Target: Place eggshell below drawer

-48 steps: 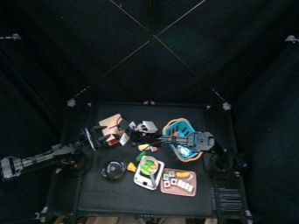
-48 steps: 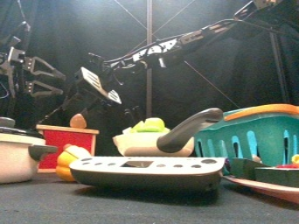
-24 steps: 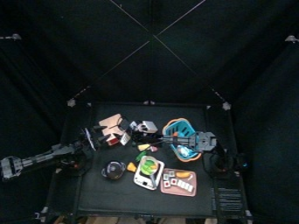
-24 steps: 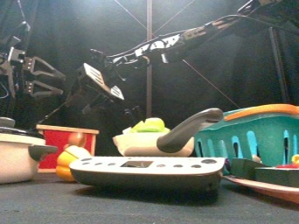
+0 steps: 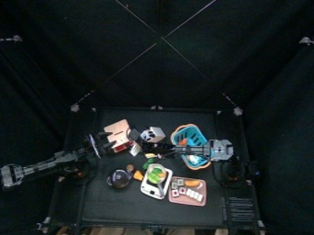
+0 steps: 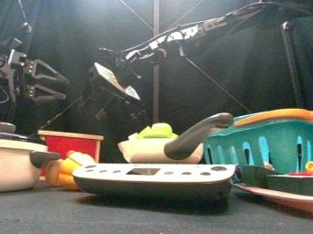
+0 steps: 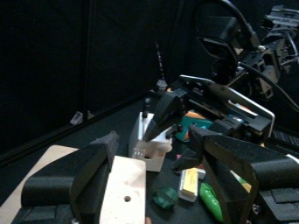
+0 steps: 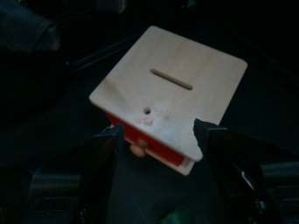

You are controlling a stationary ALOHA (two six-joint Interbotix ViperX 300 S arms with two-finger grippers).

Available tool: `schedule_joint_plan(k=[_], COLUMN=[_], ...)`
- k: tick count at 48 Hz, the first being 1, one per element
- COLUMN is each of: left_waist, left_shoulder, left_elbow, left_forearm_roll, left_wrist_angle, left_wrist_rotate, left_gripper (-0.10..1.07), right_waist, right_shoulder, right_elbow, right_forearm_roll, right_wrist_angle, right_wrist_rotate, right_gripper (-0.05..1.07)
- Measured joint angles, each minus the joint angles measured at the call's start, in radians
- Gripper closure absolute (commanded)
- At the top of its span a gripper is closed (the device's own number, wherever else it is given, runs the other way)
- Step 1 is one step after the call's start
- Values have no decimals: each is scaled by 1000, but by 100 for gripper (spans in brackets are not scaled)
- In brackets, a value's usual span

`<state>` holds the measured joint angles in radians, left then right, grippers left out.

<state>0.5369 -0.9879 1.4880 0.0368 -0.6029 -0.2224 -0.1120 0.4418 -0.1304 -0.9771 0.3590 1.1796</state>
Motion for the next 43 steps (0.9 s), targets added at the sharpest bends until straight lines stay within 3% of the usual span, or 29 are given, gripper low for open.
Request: schedule_joint_plan(k=[28,36,43], left_waist=[-38,-63,-74], left_shoulder=[0,-2,0], left_elbow=[0,0,0], left_forearm_roll=[31,37,37], left_wrist_angle=[2,2,0], left_wrist_rotate=[-2,-2,0], left_gripper=[-1,-1,-1], right_waist=[176,209,221], right_shoulder=[-202,-241,-333], right_elbow=[219,276,353], right_forearm_roll=[64,64,69], right_wrist_angle=[23,41,77], right_wrist_rotate=[18,44,64], right_gripper=[6,6,6])
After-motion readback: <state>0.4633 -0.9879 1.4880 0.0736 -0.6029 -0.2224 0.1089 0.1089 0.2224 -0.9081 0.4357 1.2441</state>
